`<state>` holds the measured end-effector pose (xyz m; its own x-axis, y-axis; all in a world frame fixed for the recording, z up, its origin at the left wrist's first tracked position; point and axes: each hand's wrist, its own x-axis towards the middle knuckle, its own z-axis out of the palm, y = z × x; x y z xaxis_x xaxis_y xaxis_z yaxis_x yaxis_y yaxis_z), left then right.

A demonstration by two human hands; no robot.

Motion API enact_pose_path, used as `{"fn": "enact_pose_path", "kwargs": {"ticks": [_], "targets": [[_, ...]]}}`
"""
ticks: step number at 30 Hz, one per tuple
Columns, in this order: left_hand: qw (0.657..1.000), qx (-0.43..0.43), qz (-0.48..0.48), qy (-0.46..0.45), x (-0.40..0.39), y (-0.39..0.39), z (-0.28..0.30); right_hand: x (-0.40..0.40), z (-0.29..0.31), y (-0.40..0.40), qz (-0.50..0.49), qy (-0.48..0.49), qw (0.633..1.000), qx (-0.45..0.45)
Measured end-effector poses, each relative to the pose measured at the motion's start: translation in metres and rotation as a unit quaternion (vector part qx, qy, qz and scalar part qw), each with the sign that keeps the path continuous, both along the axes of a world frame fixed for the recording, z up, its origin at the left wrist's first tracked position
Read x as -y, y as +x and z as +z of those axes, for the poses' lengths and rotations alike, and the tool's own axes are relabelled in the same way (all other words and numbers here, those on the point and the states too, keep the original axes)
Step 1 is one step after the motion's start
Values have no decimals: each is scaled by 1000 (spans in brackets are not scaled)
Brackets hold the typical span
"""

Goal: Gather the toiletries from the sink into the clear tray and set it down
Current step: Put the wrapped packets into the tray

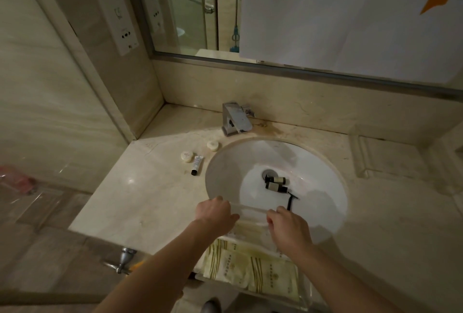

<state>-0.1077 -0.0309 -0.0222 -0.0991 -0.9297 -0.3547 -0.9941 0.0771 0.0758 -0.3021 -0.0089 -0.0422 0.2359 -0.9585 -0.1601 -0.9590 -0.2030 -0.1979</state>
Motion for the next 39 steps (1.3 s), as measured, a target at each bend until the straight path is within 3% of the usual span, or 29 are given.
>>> {"fn": "enact_pose_path", "kwargs": {"ticks": [7, 17, 25, 32, 39], "targets": [[1000, 27, -11, -5, 7, 2, 2, 0, 2, 1, -3, -16, 1000, 11], [996, -13, 88, -18, 9, 11, -2, 8, 4, 2, -50, 15, 998, -43], [994, -82, 66, -18, 27, 16, 3, 21, 6, -2, -44, -13, 998, 33], [961, -167, 213, -56, 51, 23, 8, 43, 10, 12, -74, -14, 993, 96], [958, -114, 260, -42, 75, 46, -4, 59, -5, 16, -110, 36, 987, 109]]}}
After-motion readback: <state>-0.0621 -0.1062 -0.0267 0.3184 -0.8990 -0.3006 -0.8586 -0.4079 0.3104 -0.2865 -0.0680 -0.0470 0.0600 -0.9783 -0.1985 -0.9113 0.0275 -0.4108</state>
